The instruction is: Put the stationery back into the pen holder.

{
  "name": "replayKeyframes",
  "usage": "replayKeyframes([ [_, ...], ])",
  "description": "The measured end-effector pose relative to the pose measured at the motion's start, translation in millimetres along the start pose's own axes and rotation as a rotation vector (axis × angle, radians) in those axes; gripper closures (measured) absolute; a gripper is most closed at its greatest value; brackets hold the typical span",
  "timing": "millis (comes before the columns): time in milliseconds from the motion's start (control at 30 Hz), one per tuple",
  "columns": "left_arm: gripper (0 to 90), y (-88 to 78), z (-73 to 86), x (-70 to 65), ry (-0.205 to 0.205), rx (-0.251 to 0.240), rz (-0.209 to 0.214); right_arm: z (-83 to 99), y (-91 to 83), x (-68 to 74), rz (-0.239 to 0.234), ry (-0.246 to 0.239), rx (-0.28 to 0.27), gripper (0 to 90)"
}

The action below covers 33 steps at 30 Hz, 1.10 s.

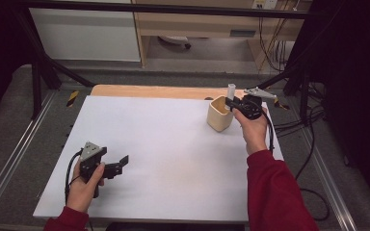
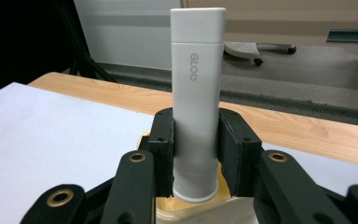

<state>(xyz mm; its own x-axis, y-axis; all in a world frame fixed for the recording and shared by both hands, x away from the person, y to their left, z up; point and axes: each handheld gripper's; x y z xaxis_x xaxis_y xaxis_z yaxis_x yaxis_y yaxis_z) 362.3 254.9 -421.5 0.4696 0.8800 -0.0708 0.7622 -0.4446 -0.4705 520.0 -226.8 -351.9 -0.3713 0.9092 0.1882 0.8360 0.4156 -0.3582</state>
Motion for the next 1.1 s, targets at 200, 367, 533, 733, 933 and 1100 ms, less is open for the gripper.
replayKeyframes([
  [200, 5.6, 0.5, 0.1, -0.1, 0.0, 0.001, 0.003, 0.8, 7.3, 1.9, -0.001, -0.001, 0.009, 68.0],
  [367, 5.6, 0.6, 0.1, 0.3, 0.001, 0.0, 0.002, 2.1, 14.3, 4.3, 0.006, -0.006, 0.012, 68.0],
  [533, 5.7, 1.0, 0.3, 0.5, -0.001, 0.001, 0.007, 4.0, 21.1, 4.9, 0.009, -0.003, 0.018, 68.0],
  [733, 5.7, 1.2, 0.3, 0.8, -0.002, 0.001, 0.008, 6.2, 27.2, 4.2, 0.025, 0.002, 0.019, 68.0],
  [933, 5.8, 1.5, 0.4, 0.7, -0.002, 0.003, 0.011, 7.8, 31.7, 3.7, 0.034, 0.007, 0.028, 68.0],
  [1100, 5.8, 1.9, 0.5, 0.4, 0.0, 0.005, 0.01, 9.2, 35.2, 4.1, 0.037, 0.002, 0.044, 67.9],
])
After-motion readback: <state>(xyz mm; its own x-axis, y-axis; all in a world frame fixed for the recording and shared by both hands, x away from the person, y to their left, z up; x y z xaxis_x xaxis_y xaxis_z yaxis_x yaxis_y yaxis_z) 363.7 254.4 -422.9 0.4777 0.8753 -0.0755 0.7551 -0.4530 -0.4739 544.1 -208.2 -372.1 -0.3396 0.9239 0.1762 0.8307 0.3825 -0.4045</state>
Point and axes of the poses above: each handheld gripper's, and its own axes: y roughly forward along the jaws, z roughly out of its underside, x roughly to its left, and after that the axes turned 4 degrees about y, right-handed
